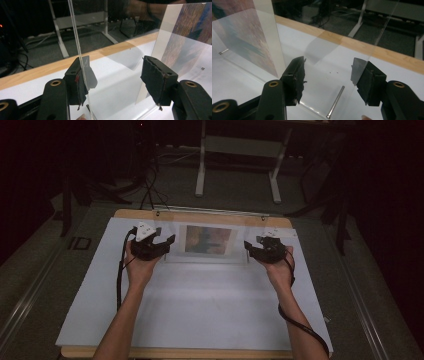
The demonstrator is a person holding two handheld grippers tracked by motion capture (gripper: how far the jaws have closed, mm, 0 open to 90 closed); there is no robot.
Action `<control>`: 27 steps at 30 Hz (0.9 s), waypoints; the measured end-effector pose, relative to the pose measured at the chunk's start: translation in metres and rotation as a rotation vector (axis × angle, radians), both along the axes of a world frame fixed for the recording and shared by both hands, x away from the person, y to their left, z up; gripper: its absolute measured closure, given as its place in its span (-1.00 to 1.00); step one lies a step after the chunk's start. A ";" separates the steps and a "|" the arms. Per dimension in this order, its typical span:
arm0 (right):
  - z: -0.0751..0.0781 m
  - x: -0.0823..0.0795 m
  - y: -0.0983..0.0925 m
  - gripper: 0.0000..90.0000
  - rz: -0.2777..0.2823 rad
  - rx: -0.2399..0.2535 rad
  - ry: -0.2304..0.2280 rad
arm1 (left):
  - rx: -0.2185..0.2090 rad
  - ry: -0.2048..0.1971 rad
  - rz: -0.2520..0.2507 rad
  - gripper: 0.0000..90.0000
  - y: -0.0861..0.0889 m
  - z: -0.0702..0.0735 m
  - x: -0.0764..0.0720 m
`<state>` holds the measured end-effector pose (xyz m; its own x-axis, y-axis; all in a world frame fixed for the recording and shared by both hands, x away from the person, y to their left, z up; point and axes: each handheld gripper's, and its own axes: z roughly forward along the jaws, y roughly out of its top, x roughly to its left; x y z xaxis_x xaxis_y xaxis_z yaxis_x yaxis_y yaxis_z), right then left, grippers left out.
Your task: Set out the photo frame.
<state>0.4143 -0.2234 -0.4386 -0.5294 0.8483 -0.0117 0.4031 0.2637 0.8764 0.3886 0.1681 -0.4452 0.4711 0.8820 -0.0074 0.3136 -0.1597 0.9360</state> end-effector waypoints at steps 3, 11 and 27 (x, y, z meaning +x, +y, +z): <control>0.001 -0.002 -0.001 -0.03 -0.004 0.004 0.023 | 0.003 0.024 -0.004 -0.12 -0.001 0.003 -0.001; 0.004 -0.009 -0.005 -0.03 -0.007 0.019 0.081 | 0.011 0.074 -0.004 -0.12 -0.004 0.010 -0.007; 0.007 -0.025 -0.002 -0.02 -0.004 -0.001 0.142 | -0.020 0.147 0.003 -0.15 -0.002 0.010 -0.021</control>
